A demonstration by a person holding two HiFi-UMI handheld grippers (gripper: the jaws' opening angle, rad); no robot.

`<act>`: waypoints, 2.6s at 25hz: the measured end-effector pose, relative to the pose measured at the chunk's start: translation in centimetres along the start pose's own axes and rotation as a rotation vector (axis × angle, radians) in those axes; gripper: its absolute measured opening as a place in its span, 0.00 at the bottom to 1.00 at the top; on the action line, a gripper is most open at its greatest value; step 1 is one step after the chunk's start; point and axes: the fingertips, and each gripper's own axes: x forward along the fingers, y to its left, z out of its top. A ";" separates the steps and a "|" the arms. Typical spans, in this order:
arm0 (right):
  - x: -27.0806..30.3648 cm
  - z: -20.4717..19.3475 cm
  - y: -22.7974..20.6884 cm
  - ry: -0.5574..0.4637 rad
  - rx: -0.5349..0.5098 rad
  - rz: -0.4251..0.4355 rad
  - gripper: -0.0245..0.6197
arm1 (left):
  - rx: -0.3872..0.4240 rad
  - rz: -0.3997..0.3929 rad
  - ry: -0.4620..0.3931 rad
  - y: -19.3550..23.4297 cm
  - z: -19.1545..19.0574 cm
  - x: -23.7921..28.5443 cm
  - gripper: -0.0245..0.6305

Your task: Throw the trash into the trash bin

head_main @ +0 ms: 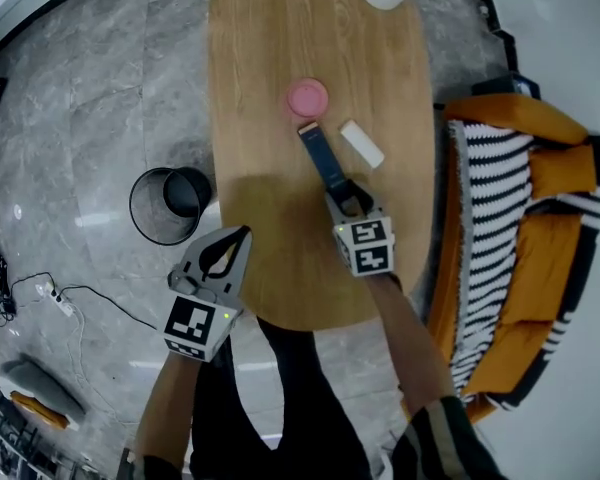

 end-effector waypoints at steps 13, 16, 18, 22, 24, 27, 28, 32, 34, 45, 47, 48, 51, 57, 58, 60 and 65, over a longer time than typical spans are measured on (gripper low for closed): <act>-1.5 5.9 12.3 -0.113 -0.037 0.025 0.33 | -0.008 0.020 -0.066 6.1 -1.7 -7.6 0.04; -1.1 7.5 16.3 -0.127 -0.035 0.058 0.33 | -0.016 0.039 -0.074 8.1 -2.6 -10.1 0.04; -0.5 8.5 19.1 -0.126 -0.046 0.086 0.33 | -0.027 0.059 -0.077 9.7 -3.5 -11.7 0.04; 0.9 10.2 24.4 -0.132 -0.074 0.139 0.33 | -0.065 0.103 -0.080 12.9 -5.7 -14.7 0.04; 1.8 10.8 27.2 -0.130 -0.080 0.165 0.33 | -0.083 0.123 -0.078 14.4 -6.9 -16.2 0.04; 3.4 10.9 31.2 -0.113 -0.079 0.201 0.33 | -0.108 0.149 -0.078 16.6 -8.6 -18.3 0.04; 4.0 10.6 32.4 -0.099 -0.074 0.209 0.33 | -0.117 0.155 -0.078 17.2 -9.2 -18.9 0.04; 7.0 8.1 36.0 -0.027 -0.062 0.208 0.33 | -0.147 0.172 -0.075 19.8 -11.7 -20.7 0.04; 8.6 6.3 37.0 0.016 -0.053 0.197 0.33 | -0.156 0.176 -0.069 20.8 -12.8 -21.3 0.04; 16.6 -3.1 39.8 0.247 -0.035 0.135 0.33 | -0.153 0.134 -0.026 24.9 -18.3 -21.4 0.04; 18.0 -4.2 40.1 0.276 -0.030 0.130 0.34 | -0.139 0.128 -0.016 25.7 -19.0 -21.3 0.04; 18.7 -4.6 40.2 0.289 -0.028 0.126 0.33 | -0.137 0.126 -0.013 26.0 -19.3 -21.3 0.04; 20.7 -6.0 40.4 0.329 -0.026 0.111 0.33 | -0.133 0.120 -0.009 27.1 -19.9 -21.3 0.04; 22.9 -6.9 40.9 0.319 0.005 0.080 0.34 | -0.125 0.118 0.010 28.2 -21.9 -21.6 0.04; 23.0 -6.9 41.0 0.311 0.000 0.080 0.36 | -0.125 0.116 0.014 28.2 -22.1 -21.7 0.04; 23.1 -6.9 41.2 0.306 -0.013 0.082 0.38 | -0.122 0.112 0.019 28.2 -22.4 -21.8 0.04; 21.5 -6.2 40.9 0.268 0.028 0.085 0.38 | -0.119 0.109 0.025 27.2 -22.3 -21.4 0.04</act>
